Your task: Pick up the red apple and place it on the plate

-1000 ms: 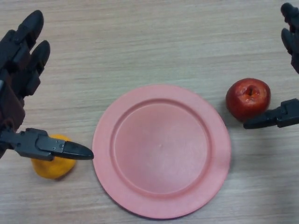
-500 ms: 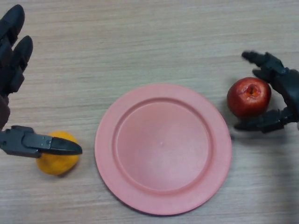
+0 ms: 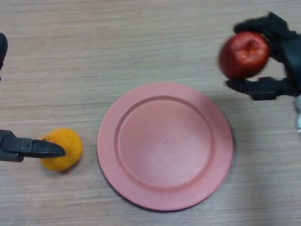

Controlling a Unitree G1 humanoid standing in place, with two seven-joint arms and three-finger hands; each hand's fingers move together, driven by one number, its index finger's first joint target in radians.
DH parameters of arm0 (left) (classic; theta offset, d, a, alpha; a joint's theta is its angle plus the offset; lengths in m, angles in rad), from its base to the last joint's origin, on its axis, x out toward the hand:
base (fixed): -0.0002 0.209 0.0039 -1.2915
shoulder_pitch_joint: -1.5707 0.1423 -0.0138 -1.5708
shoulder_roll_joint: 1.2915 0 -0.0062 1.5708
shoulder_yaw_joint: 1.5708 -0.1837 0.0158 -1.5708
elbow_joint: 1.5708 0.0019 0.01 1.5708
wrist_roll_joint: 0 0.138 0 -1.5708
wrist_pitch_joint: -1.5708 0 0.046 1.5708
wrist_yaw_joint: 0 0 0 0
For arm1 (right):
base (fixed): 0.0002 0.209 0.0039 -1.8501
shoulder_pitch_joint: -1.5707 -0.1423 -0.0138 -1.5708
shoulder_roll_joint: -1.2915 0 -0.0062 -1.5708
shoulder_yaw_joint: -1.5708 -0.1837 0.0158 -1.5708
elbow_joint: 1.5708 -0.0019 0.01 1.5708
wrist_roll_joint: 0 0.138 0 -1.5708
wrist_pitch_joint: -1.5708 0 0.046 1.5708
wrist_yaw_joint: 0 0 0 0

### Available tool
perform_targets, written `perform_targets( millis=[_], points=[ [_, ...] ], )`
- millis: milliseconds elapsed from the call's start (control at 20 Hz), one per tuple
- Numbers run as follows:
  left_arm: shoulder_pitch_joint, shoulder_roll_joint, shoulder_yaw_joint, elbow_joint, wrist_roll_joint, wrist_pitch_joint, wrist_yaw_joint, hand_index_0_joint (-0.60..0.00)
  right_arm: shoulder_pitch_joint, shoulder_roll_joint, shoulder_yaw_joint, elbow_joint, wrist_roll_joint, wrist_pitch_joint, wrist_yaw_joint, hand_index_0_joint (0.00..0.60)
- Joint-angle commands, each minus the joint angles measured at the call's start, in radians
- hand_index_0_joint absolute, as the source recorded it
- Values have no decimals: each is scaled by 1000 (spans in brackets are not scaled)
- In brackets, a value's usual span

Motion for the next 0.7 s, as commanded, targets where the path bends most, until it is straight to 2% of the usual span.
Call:
perform_targets(
  millis=[50,100,150,250,300,350,400,450,500,550,600,650,700],
  points=[
    [-36,57,57,-67,-72,-37,23,0,45,23,108,-174,26,-5,-46,600],
    [-39,60,57,-69,-74,-31,24,0,62,28,138,-194,22,5,-63,600],
    [-51,73,59,-77,-86,8,31,0,102,33,214,-222,18,33,-105,600],
    [-62,69,37,-74,-84,14,49,0,150,36,285,-246,57,97,-163,600],
    [-64,67,30,-74,-82,12,54,0,161,36,295,-252,77,113,-178,600],
    [-73,75,22,-80,-95,39,55,0,179,37,317,-274,147,181,-182,600],
    [-77,84,19,-86,-101,58,50,0,185,37,326,-286,155,214,-165,600],
    [-87,100,16,-91,-93,84,37,0,186,37,331,-308,168,262,-138,550],
    [-88,101,14,-92,-89,83,35,0,187,37,332,-311,168,270,-130,450],
    [-96,102,7,-92,-79,81,31,0,183,37,332,-324,176,297,-111,300],
    [-103,103,2,-92,-71,80,27,0,177,37,330,-334,185,319,-98,200],
    [-114,101,-11,-94,-56,75,21,0,145,37,314,-347,216,359,-94,56],
    [-117,100,-21,-94,-44,69,16,0,123,37,302,-353,235,380,-99,0]
  ],
)
